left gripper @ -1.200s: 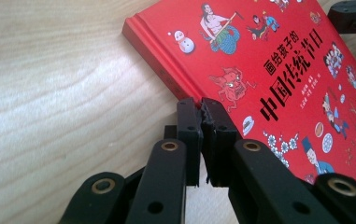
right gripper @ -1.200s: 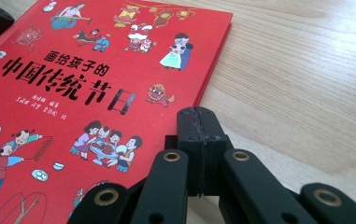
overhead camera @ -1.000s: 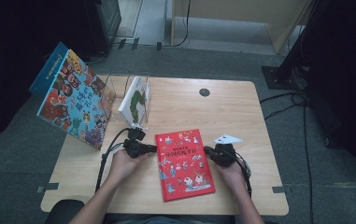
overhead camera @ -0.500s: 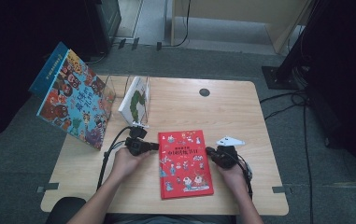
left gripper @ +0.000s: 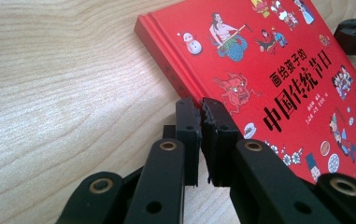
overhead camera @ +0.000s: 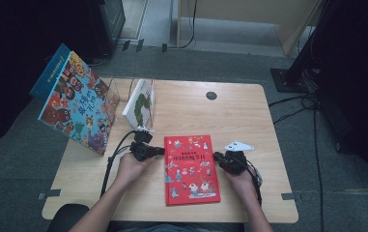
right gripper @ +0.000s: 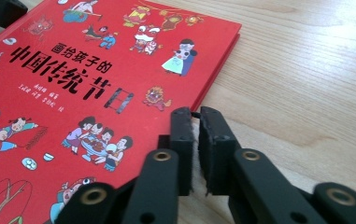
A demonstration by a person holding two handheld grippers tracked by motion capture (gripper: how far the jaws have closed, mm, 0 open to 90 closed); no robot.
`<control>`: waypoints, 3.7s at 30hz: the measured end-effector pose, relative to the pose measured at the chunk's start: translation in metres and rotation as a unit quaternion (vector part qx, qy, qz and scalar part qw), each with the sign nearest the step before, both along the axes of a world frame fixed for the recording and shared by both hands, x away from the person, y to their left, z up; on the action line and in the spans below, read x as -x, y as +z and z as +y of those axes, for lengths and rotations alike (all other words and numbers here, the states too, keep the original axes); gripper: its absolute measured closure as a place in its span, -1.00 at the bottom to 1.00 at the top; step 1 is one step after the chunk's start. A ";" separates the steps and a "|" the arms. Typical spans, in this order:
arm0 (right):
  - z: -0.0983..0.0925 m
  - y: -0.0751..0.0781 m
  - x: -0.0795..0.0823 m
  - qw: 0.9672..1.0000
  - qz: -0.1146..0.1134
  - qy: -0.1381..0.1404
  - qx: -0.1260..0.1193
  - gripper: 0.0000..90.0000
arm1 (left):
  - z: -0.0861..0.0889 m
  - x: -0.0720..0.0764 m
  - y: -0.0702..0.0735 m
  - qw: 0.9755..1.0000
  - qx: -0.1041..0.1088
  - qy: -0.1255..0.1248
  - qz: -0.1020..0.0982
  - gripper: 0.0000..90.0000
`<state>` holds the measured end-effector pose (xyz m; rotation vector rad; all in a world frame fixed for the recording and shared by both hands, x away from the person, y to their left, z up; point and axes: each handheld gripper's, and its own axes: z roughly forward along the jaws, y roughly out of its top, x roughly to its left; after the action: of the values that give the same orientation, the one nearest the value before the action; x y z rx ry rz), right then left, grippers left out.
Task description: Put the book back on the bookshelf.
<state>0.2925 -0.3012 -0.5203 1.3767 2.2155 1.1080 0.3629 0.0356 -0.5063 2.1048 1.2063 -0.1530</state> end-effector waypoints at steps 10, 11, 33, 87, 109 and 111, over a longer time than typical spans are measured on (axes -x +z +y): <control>0.001 0.010 0.008 1.000 0.008 0.014 -0.025 0.65 | -0.001 0.016 0.008 1.000 -0.010 -0.019 0.009 0.79; 0.002 0.011 0.009 0.999 0.014 0.015 -0.026 0.65 | -0.001 0.019 0.007 1.000 -0.007 -0.019 0.010 0.79; 0.001 0.017 0.002 0.984 0.167 -0.003 -0.067 0.49 | -0.002 0.050 0.001 1.000 -0.004 0.010 0.002 0.76; 0.060 0.156 -0.041 0.974 0.210 0.079 0.044 0.48 | -0.022 0.055 -0.002 0.999 0.021 0.002 0.030 0.88; 0.106 0.155 -0.054 0.954 0.259 0.128 0.076 0.79 | -0.016 0.051 0.004 0.999 0.027 0.004 0.016 -0.09; 0.106 0.156 -0.057 0.952 0.266 0.130 0.075 0.81 | -0.016 0.050 0.004 0.999 0.028 -0.002 0.018 -0.12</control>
<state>0.3490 -0.1952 -0.3644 1.4785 2.8617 0.6658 0.3126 0.0196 -0.5019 2.0641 1.2069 -0.2250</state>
